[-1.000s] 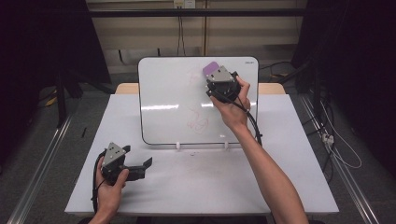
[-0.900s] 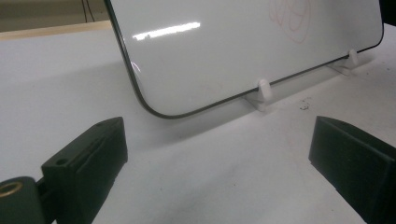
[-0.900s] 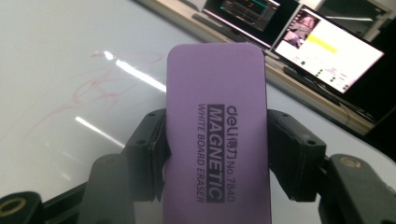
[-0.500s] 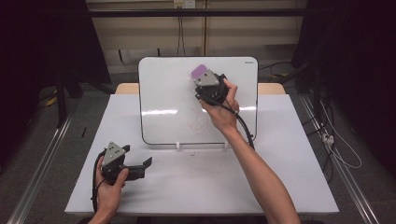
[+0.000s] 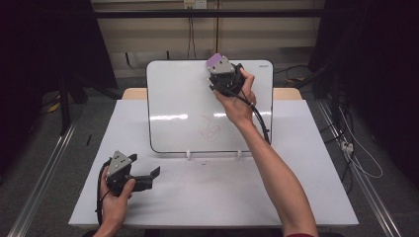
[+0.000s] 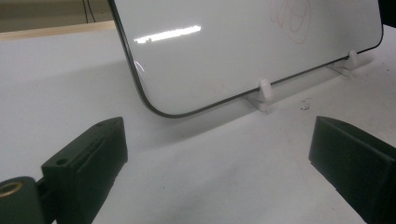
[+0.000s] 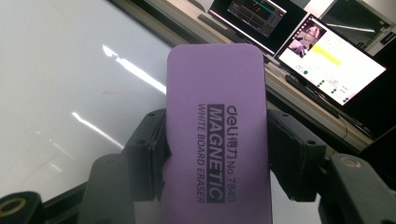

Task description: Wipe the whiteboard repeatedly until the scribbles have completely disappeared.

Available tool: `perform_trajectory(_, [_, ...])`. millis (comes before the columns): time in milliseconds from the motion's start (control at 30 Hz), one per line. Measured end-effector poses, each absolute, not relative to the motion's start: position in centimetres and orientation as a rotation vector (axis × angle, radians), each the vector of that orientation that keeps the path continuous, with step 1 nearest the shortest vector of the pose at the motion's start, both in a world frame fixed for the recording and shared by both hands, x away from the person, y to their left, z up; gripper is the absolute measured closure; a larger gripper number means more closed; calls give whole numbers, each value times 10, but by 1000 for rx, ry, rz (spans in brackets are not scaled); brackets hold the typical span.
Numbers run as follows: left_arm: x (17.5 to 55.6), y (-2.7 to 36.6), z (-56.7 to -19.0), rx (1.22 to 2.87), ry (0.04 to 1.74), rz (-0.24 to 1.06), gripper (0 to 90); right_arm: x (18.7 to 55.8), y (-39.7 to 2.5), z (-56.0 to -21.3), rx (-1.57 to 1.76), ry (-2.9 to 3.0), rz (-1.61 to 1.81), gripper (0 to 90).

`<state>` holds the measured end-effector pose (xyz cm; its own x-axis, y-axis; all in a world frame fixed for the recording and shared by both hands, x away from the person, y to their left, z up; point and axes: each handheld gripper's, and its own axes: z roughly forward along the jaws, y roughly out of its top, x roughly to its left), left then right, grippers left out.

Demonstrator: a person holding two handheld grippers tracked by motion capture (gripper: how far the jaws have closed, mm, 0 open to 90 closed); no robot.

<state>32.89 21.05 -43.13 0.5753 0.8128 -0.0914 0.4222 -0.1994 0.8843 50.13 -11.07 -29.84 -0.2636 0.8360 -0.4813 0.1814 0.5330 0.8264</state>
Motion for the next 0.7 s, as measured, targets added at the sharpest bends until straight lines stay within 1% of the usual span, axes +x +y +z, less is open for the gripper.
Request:
perform_trajectory(167, [330,209,-432,1832,1006,498,41,491,-84,-317,764,1784,779,416])
perform_trajectory(300, [329,209,-431,1833,1001,499,41,468,-59,-342,671,1851,796,416])
perform_trajectory(400, [329,209,-432,1831,1006,499,41,450,-47,-363,631,1900,818,416])
perform_trajectory(467, [329,208,-432,1835,1005,496,41,441,-43,-371,591,1916,808,416])
perform_trajectory(567, [329,208,-432,1837,1003,497,41,449,-51,-363,631,1921,838,416])
perform_trajectory(700, [329,210,-432,1836,1006,498,41,475,-83,-334,767,1818,850,416])
